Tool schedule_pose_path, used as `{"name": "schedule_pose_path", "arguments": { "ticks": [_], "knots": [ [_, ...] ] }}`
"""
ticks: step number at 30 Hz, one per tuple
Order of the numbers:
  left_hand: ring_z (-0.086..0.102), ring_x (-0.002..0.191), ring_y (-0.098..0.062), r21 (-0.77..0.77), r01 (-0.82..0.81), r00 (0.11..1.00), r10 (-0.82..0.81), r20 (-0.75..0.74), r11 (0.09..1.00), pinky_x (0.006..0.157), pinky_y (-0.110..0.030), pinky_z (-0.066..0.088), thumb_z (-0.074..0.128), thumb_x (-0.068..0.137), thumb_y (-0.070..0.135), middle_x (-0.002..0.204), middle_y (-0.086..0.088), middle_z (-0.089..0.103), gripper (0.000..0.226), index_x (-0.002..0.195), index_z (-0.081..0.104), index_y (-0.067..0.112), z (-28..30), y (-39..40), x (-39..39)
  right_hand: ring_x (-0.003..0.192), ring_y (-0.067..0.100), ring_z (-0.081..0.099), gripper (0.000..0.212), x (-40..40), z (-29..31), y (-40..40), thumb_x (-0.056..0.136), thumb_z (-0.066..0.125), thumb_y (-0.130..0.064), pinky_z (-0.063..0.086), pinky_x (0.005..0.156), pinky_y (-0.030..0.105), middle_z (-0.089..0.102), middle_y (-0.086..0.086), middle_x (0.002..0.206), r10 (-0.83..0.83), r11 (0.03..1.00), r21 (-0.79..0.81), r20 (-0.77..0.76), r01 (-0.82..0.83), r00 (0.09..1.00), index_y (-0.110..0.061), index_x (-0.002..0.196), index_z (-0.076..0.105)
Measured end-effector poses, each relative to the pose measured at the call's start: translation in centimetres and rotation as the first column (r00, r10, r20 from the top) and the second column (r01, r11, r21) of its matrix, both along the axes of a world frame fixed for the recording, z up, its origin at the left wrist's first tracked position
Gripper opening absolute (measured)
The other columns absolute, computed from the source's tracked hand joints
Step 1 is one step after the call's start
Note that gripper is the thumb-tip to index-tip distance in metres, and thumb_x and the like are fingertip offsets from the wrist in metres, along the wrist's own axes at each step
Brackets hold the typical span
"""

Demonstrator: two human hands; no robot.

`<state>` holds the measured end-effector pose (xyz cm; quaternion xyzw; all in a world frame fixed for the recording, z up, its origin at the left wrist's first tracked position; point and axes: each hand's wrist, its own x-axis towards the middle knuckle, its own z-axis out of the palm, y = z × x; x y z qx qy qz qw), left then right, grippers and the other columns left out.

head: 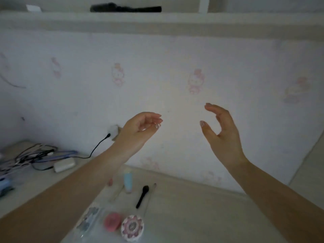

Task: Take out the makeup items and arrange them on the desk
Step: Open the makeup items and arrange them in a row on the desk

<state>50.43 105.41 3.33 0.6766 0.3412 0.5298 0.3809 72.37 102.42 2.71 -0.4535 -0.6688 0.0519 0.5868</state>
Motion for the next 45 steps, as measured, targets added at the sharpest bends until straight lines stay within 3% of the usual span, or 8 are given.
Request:
{"name": "schedule_pose_path", "arguments": {
  "ticks": [4, 8, 18, 28, 32, 37, 41, 45],
  "knots": [
    [0.063, 0.088, -0.007, -0.141, -0.069, 0.998, 0.069, -0.005, 0.988, 0.082, -0.024, 0.051, 0.055, 0.089, -0.001, 0.097, 0.001, 0.068, 0.022, 0.106, 0.062, 0.011, -3.2, 0.6, -6.8, 0.124, -0.005, 0.045, 0.038, -5.6, -4.0, 1.0, 0.089, 0.061, -0.016, 0.030, 0.106, 0.011, 0.052, -0.015, 0.127, 0.064, 0.985, -0.162, -0.018, -0.066, 0.998, -0.044, 0.112, 0.049],
    [0.065, 0.085, -0.003, -0.241, -0.130, 0.991, 0.136, 0.007, 0.962, 0.088, -0.031, 0.052, 0.056, 0.091, 0.007, 0.096, 0.004, 0.068, 0.019, 0.097, 0.065, 0.023, -5.5, 2.6, -14.0, 0.122, -0.006, 0.045, 0.034, -11.5, -7.1, 2.8, 0.089, 0.061, -0.019, 0.031, 0.107, 0.016, 0.052, -0.018, 0.126, 0.085, 0.954, -0.286, -0.036, -0.092, 0.996, -0.038, 0.115, 0.052],
    [0.064, 0.084, -0.005, -0.376, -0.093, 0.996, 0.092, -0.021, 0.922, 0.081, -0.024, 0.049, 0.056, 0.091, 0.003, 0.095, 0.004, 0.069, 0.021, 0.093, 0.063, 0.023, -10.8, 7.8, -26.9, 0.119, -0.007, 0.046, 0.036, -24.4, -13.0, 6.9, 0.088, 0.062, -0.021, 0.029, 0.102, 0.010, 0.052, -0.025, 0.120, 0.009, 0.876, -0.481, -0.061, -0.037, 0.998, -0.051, 0.104, 0.048],
    [0.062, 0.086, -0.008, -0.523, -0.020, 1.000, 0.005, -0.031, 0.852, 0.078, -0.022, 0.048, 0.058, 0.088, 0.001, 0.094, 0.004, 0.069, 0.022, 0.092, 0.063, 0.022, -16.0, 10.9, -29.9, 0.118, -0.003, 0.048, 0.039, -28.8, -17.2, 7.9, 0.086, 0.064, -0.018, 0.035, 0.108, 0.028, 0.054, -0.020, 0.121, -0.070, 0.805, -0.592, -0.033, 0.037, 0.997, -0.052, 0.099, 0.050],
    [0.062, 0.086, -0.009, -0.570, -0.057, 0.998, 0.029, -0.058, 0.820, 0.080, -0.025, 0.048, 0.057, 0.089, 0.000, 0.097, 0.000, 0.069, 0.020, 0.097, 0.064, 0.017, -19.0, 11.9, -30.0, 0.120, -0.001, 0.049, 0.040, -30.3, -19.9, 9.8, 0.086, 0.064, -0.012, 0.037, 0.109, 0.032, 0.056, -0.019, 0.121, -0.029, 0.778, -0.627, -0.113, -0.048, 0.993, -0.048, 0.101, 0.053],
    [0.060, 0.093, 0.006, -0.492, -0.191, 0.954, 0.043, -0.297, 0.849, 0.076, -0.006, 0.045, 0.062, 0.087, 0.007, 0.103, 0.012, 0.065, 0.022, 0.097, 0.064, 0.027, -25.1, 13.7, -29.5, 0.117, -0.009, 0.049, 0.042, -31.6, -25.4, 11.9, 0.084, 0.066, -0.008, 0.036, 0.109, 0.028, 0.057, -0.031, 0.113, -0.007, 0.752, -0.645, -0.209, -0.132, 0.978, -0.046, 0.100, 0.056],
    [0.039, 0.119, -0.001, -0.333, -0.250, 0.844, 0.036, -0.535, 0.909, 0.102, -0.019, 0.032, 0.070, 0.081, 0.016, 0.125, 0.009, 0.046, 0.047, 0.125, 0.052, 0.022, -31.2, 17.2, -28.0, 0.114, -0.006, 0.051, 0.042, -31.3, -30.7, 14.1, 0.084, 0.066, -0.012, 0.038, 0.106, 0.028, 0.057, -0.020, 0.117, 0.038, 0.751, -0.639, -0.212, -0.168, 0.977, -0.044, 0.108, 0.055],
    [0.024, 0.140, -0.016, -0.218, -0.322, 0.775, 0.124, -0.619, 0.921, 0.112, -0.025, 0.019, 0.079, 0.072, 0.026, 0.142, -0.005, 0.038, 0.073, 0.135, 0.045, 0.016, -35.1, 20.2, -26.0, 0.115, -0.002, 0.051, 0.039, -31.0, -33.6, 15.2, 0.083, 0.065, -0.017, 0.039, 0.101, 0.024, 0.057, -0.016, 0.116, 0.078, 0.792, -0.584, -0.195, -0.180, 0.978, -0.045, 0.107, 0.054]
  ]
}}
